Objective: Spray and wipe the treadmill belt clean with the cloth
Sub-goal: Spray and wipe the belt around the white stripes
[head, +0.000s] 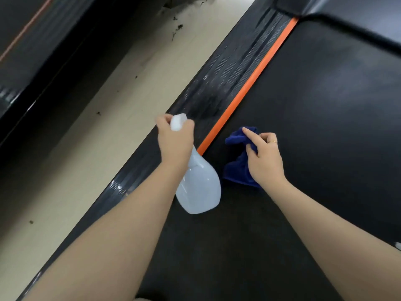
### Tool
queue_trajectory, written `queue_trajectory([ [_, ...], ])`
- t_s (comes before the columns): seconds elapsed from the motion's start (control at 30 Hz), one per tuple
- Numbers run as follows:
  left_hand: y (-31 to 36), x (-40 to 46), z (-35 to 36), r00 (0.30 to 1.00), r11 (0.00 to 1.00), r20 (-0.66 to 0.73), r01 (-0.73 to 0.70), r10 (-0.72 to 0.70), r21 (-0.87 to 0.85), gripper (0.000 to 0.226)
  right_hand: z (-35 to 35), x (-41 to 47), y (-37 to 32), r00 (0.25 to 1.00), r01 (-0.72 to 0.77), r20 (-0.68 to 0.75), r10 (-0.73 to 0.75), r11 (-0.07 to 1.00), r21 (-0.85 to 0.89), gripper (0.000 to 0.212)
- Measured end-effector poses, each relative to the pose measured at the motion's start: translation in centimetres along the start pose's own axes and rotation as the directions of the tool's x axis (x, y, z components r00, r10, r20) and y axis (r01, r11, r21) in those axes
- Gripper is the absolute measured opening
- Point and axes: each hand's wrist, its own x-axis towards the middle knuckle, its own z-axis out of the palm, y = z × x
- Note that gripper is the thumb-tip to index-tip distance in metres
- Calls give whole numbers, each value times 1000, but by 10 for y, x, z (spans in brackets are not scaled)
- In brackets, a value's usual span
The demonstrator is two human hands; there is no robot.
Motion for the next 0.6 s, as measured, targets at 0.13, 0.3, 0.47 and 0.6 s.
queue_trajectory([
  [0.13, -24, -12, -41, 995, 999, -90, 39, -39, -7, 32, 16, -2, -15, 978, 205, 57, -200, 971, -123, 44],
  [0.3, -27, -8, -63, 988, 997, -133, 70, -71, -18, 31, 56, -5, -53, 899, 436, 71, -433, 863, -256, 45],
  [0.47, -8, 2, -69, 993, 1000, -115, -27, 26, -9, 27, 102, 16, -67, 529, 848, 366, -766, 469, -245, 37],
  [0.6, 7, 23, -55, 994, 997, -82, -79, 77, -10, 25, 99, 70, -65, 602, 798, 313, -734, 535, -278, 44],
])
